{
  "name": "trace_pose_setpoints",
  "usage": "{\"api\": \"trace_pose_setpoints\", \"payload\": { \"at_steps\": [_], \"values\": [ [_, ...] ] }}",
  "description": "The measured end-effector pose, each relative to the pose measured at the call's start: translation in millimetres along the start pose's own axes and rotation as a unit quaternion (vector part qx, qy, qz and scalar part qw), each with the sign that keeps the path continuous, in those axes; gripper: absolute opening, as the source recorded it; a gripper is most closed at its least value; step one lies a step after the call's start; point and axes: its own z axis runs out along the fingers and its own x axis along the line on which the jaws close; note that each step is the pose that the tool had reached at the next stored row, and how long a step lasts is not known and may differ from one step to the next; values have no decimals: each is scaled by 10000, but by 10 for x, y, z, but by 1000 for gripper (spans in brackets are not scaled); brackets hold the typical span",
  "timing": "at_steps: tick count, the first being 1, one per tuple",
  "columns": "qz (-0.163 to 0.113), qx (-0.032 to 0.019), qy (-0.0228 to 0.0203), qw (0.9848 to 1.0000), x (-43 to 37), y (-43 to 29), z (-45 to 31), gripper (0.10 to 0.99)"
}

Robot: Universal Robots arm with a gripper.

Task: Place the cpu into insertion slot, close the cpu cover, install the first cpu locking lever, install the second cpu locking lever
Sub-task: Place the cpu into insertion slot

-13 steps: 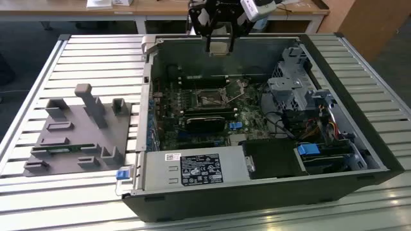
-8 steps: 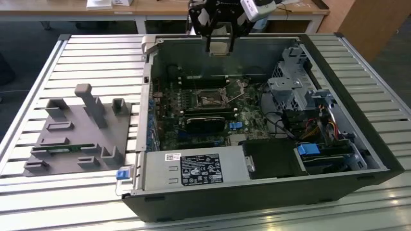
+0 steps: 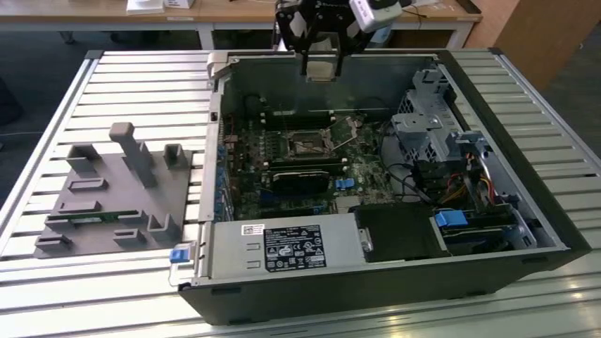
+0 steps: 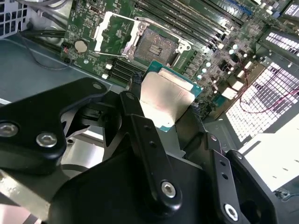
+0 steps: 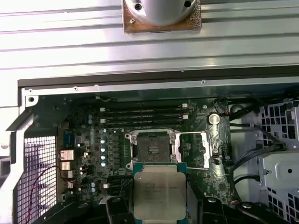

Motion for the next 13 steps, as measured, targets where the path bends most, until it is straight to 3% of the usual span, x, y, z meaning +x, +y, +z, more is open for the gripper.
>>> {"api": "trace_pose_setpoints", "payload": {
  "at_steps": [13],
  "values": [
    [389, -8, -35, 9992, 1, 0, 1, 541]
  ]
}}
